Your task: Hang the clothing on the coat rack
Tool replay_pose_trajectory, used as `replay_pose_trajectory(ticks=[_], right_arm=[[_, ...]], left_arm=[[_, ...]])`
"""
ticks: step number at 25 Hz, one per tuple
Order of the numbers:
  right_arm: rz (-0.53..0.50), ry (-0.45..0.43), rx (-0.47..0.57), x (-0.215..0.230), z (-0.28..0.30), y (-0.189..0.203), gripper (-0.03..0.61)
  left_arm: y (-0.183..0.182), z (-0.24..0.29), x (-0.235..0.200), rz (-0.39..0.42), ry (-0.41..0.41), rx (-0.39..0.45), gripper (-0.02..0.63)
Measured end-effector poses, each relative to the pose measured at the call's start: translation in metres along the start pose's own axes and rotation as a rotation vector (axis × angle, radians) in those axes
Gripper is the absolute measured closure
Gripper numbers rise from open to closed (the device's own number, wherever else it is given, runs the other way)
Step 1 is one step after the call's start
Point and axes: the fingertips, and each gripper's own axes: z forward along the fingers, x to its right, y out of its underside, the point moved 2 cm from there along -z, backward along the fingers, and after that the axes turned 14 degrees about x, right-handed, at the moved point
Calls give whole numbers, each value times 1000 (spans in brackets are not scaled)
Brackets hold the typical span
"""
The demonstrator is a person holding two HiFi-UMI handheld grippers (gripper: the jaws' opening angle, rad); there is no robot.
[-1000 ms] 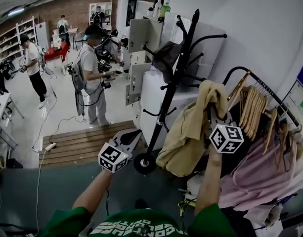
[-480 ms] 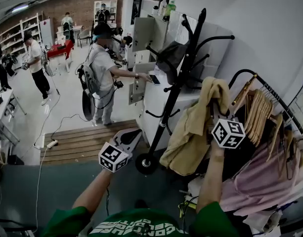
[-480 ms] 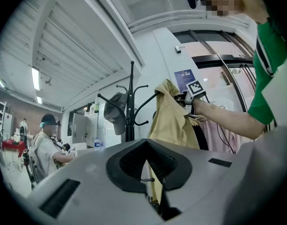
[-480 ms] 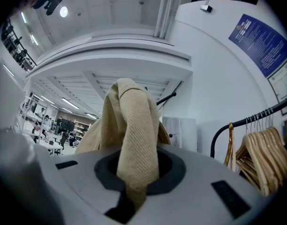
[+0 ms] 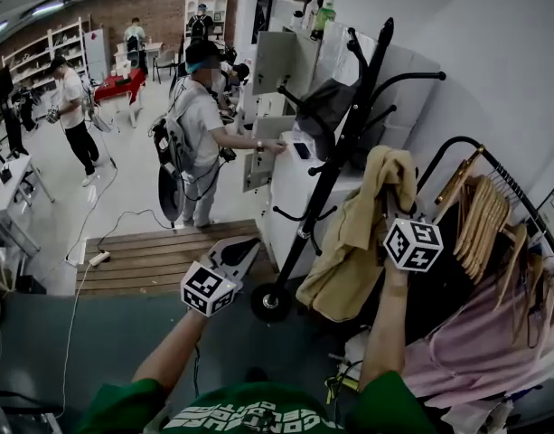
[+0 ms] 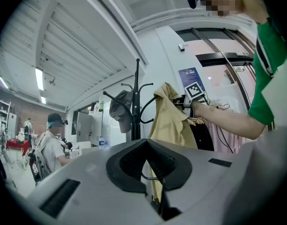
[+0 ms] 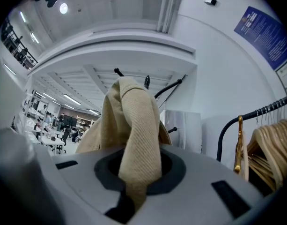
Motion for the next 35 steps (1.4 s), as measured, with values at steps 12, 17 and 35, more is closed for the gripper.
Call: replay_pose_trajectory(ticks=[12, 17, 35], right_arm=[[14, -22, -28, -2, 13, 37, 537], [12, -29, -29, -7, 6, 45, 537], [1, -1, -44, -33, -38, 42, 433]], left_arm=[[19, 4, -15, -10, -27, -30, 609], [21, 3, -13, -17, -24, -36, 609], [7, -39, 7, -9, -29, -51, 609]])
